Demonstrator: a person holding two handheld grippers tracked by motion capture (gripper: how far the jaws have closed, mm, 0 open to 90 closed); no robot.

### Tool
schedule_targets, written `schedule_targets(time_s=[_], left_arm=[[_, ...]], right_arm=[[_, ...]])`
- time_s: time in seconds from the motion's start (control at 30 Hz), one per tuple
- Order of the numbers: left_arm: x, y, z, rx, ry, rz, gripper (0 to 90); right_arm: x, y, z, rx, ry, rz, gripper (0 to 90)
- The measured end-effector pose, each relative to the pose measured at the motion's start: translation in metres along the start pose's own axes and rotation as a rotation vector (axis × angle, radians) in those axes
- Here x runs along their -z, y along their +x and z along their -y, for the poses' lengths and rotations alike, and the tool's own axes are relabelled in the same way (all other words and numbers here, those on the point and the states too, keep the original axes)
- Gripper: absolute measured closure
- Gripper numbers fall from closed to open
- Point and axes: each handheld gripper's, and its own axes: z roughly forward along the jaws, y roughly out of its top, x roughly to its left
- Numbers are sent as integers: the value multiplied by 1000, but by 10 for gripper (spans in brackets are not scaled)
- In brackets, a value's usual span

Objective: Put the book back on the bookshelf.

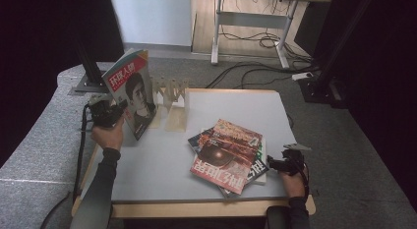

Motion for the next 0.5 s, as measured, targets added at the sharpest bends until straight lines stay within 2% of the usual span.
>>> schedule_targets(time_s=[0.13, 0.23, 0.4, 0.5], left_arm=[[0, -6, 1, -45, -37, -16, 873], [-2, -7, 5, -51, -47, -15, 871], [-3, -2, 12, -37, -15, -6, 864], [-1, 2, 16, -51, 27, -10, 851]], right_arm=[[0, 0, 0, 0, 0, 0, 117], [0, 0, 0, 0, 0, 0, 117], [0, 0, 0, 0, 0, 0, 117], [0, 0, 0, 1, 0, 0, 117]])
